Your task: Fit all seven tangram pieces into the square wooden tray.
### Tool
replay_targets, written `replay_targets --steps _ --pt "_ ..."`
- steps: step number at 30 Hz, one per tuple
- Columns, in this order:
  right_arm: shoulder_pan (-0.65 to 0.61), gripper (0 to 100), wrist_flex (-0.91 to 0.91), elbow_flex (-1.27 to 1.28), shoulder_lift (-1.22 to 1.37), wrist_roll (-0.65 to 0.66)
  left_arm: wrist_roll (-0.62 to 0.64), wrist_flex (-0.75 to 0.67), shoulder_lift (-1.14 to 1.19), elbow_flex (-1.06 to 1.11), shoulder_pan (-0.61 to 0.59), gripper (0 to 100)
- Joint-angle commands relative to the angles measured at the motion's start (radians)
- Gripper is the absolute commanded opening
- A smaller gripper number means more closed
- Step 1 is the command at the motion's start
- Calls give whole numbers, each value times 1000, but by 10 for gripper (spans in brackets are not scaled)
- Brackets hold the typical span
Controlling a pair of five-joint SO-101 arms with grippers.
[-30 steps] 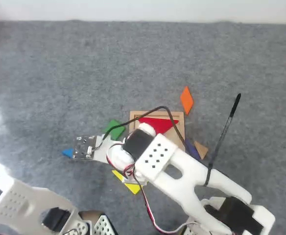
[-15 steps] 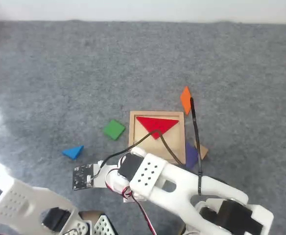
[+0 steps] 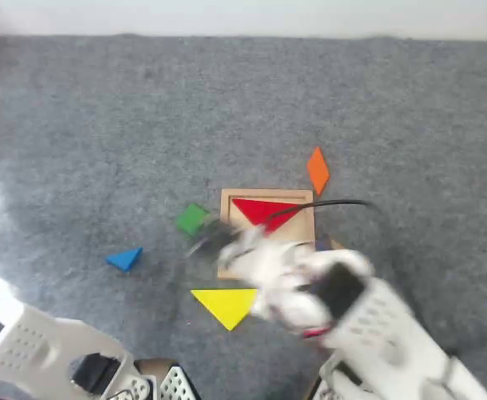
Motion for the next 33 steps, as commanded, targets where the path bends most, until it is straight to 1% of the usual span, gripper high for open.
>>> replay_targets --steps 1,3,5,9,12,17,19,23,27,30,33 --pt "303 78 -108 166 -226 17 -2 60 -106 -39 12 276" --pt "348 94 -150 302 -340 17 -2 100 -153 -35 21 276" --pt "360 99 -180 428 -461 21 -2 135 -196 -25 32 276" --pt "398 98 -231 575 -719 23 -2 186 -288 24 66 276" --pt "430 101 -236 709 -874 25 26 189 -382 90 91 276" --pt "518 102 -329 899 -825 20 40 186 -559 225 147 276" --pt "558 102 -357 925 -831 18 40 186 -623 288 175 276" --pt "644 102 -338 924 -852 21 41 184 -723 390 224 276" --pt "702 102 -285 924 -852 23 54 183 -789 460 233 276" --pt "716 98 -166 924 -852 23 77 183 -821 493 250 276" --pt "716 99 -166 924 -851 21 77 183 -848 544 279 276"
